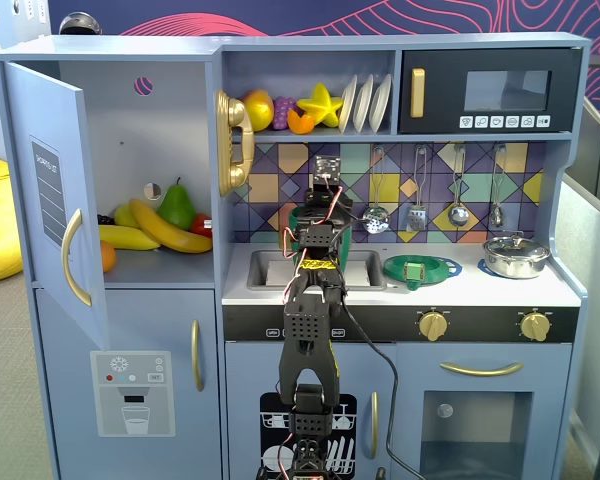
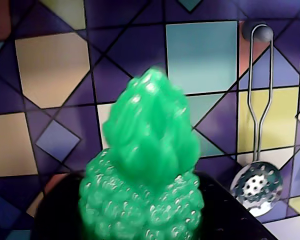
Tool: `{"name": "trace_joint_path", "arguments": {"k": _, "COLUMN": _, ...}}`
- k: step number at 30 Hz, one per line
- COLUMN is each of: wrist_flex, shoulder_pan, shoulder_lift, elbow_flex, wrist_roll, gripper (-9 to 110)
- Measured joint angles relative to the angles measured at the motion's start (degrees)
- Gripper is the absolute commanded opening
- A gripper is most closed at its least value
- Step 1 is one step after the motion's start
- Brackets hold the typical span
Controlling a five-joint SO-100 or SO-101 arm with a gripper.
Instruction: Pick up the green pineapple from the left cabinet and place it in the green recipient
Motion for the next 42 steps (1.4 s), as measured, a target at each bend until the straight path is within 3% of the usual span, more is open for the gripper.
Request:
{"name": "trace_joint_path", "arguments": {"k": 14, "wrist_flex": 0.0, "shoulder_pan": -0.79, "shoulder_lift": 2.81, "elbow_flex": 2.72, "wrist_roll": 0.44, "gripper": 21}}
{"name": "trace_joint_path", "arguments": {"k": 29, "wrist_flex": 15.73, "shoulder_pan": -4.13, "shoulder_lift": 57.22, "elbow_flex": 53.79, "wrist_roll": -0.62, "gripper": 19}}
{"name": "trace_joint_path", "arguments": {"k": 42, "wrist_flex": 39.81, "shoulder_pan": -1.93, "shoulder_lift": 76.03, "elbow_flex": 78.49, "wrist_roll": 1.05, "gripper": 14}}
